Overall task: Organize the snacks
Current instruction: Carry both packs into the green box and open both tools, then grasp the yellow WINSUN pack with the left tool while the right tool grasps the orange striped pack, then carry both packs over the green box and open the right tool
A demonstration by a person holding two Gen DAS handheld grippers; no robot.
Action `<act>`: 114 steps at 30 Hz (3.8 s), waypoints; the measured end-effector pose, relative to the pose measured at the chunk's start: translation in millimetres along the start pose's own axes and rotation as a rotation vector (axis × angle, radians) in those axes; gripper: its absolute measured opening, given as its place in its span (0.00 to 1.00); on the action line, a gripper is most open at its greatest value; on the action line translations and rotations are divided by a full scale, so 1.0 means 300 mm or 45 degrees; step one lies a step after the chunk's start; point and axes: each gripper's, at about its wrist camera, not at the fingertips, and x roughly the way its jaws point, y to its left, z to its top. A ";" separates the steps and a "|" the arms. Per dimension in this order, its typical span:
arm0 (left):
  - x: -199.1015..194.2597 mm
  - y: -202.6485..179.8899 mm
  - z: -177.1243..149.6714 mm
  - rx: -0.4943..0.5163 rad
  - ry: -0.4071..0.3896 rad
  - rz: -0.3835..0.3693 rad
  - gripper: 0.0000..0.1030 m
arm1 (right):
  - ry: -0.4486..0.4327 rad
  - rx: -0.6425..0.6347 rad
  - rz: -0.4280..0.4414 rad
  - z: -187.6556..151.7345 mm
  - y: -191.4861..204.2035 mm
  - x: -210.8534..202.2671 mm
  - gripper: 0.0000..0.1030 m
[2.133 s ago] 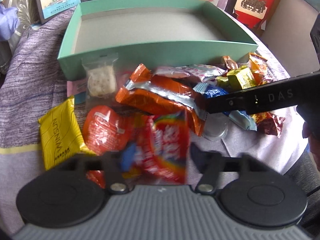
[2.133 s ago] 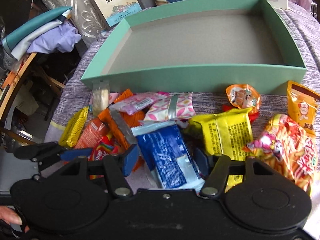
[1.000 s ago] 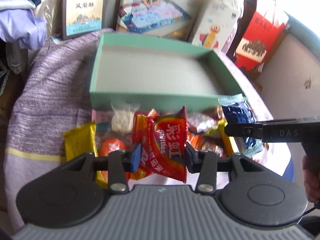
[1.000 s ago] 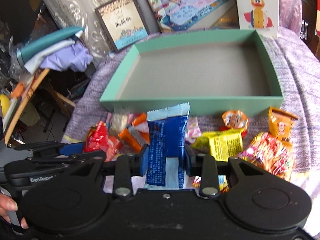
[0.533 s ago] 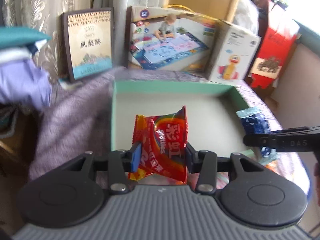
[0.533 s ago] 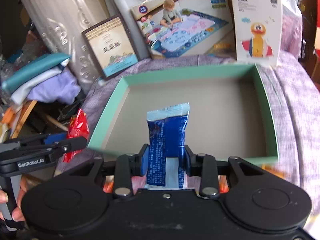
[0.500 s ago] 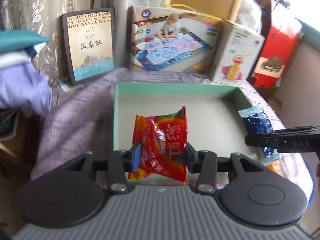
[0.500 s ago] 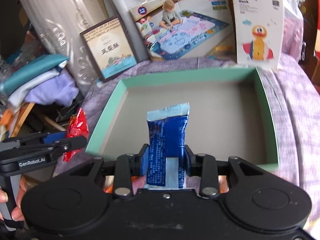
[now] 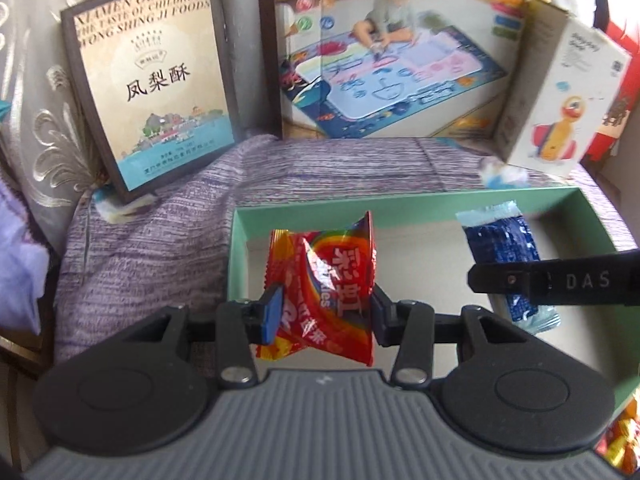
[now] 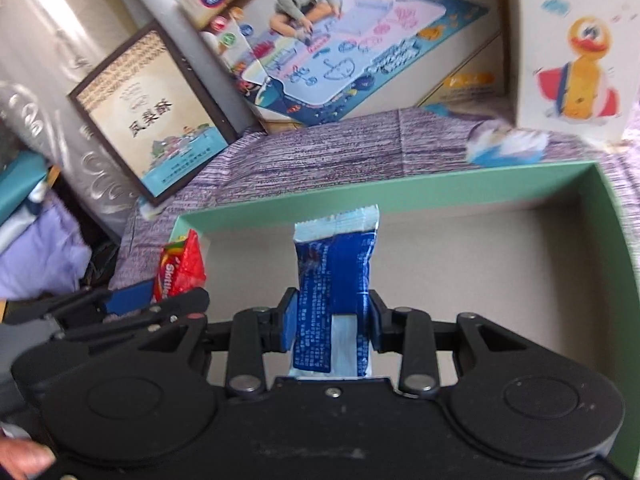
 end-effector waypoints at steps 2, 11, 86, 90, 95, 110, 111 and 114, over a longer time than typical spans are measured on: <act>0.035 0.010 0.011 0.008 0.007 0.010 0.42 | 0.010 -0.006 0.005 0.025 0.014 0.053 0.32; 0.014 0.002 0.006 0.023 -0.081 0.081 1.00 | -0.095 -0.104 -0.050 0.055 0.071 0.072 0.96; -0.407 0.214 -0.788 -0.169 0.072 0.059 0.51 | 0.014 -0.762 -0.131 -0.827 0.265 -0.282 0.48; -0.431 0.217 -0.792 -0.207 0.079 0.045 0.50 | 0.028 -0.700 -0.052 -0.818 0.259 -0.323 0.41; -0.485 0.195 -0.784 -0.193 0.047 0.026 0.50 | 0.064 -0.577 0.053 -0.797 0.238 -0.364 0.41; -0.560 0.164 -0.754 -0.197 0.020 0.002 0.50 | 0.158 -0.537 0.151 -0.812 0.226 -0.406 0.36; -0.558 0.166 -0.759 -0.200 0.025 0.001 0.50 | 0.171 -0.539 0.148 -0.815 0.225 -0.399 0.36; -0.555 0.171 -0.772 -0.206 0.033 -0.001 0.50 | 0.187 -0.540 0.127 -0.813 0.220 -0.378 0.48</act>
